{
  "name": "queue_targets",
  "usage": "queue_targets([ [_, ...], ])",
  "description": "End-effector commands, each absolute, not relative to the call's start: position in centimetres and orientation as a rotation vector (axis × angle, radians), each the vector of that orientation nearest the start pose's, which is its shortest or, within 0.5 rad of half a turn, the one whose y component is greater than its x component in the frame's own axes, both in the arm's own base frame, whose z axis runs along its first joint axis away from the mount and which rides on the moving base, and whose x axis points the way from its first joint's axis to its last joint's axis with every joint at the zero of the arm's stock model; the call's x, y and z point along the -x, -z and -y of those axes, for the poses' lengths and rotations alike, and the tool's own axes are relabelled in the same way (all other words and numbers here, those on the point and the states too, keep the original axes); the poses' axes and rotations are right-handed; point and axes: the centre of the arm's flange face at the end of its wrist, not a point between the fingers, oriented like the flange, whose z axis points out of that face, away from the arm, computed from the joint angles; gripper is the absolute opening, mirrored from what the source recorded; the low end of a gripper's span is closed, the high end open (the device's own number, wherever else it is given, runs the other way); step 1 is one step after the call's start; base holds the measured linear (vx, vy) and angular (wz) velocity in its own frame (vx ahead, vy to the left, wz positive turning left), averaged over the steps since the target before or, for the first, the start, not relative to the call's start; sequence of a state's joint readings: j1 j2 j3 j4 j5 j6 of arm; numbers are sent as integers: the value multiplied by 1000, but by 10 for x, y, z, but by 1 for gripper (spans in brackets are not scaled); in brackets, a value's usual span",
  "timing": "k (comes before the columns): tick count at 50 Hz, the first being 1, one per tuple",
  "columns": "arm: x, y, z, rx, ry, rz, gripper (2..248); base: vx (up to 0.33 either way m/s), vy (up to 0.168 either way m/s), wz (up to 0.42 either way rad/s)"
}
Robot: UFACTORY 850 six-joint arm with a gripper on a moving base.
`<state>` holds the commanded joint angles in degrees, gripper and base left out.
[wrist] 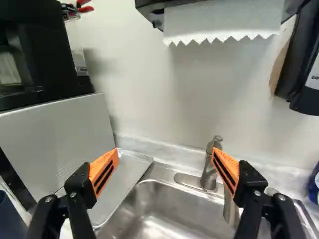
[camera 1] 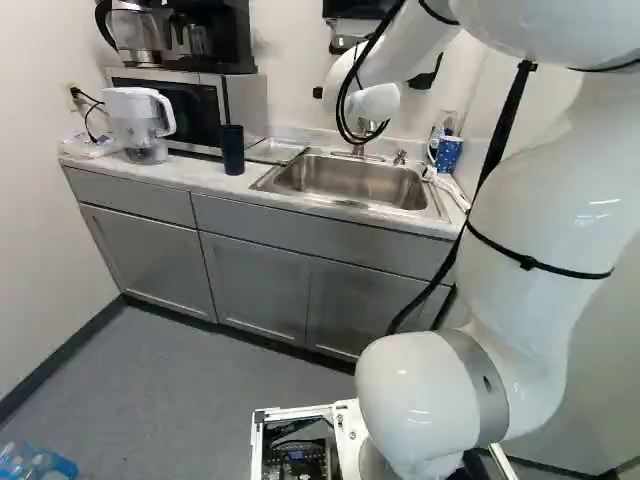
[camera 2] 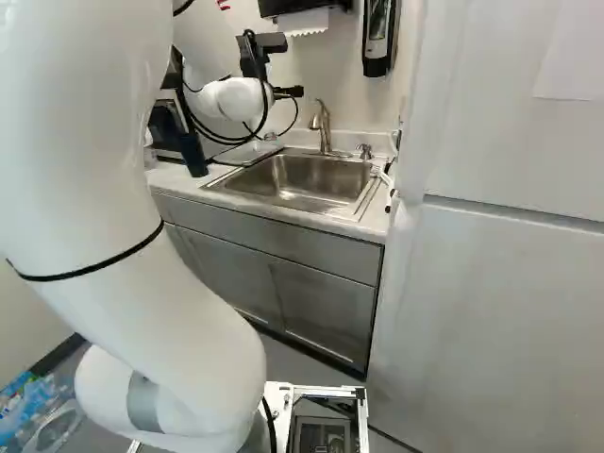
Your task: Rinse the cup and place it in the tray
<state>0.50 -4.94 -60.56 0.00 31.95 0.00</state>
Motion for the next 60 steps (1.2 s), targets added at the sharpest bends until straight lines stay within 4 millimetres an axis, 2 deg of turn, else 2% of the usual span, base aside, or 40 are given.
queue_targets([
  [22, -578, -627, -1, 2323, 2112, -1, 247, 0, 0, 0],
  [60, -611, -653, 17, 2383, 2073, -37, 247, 0, 0, 0],
])
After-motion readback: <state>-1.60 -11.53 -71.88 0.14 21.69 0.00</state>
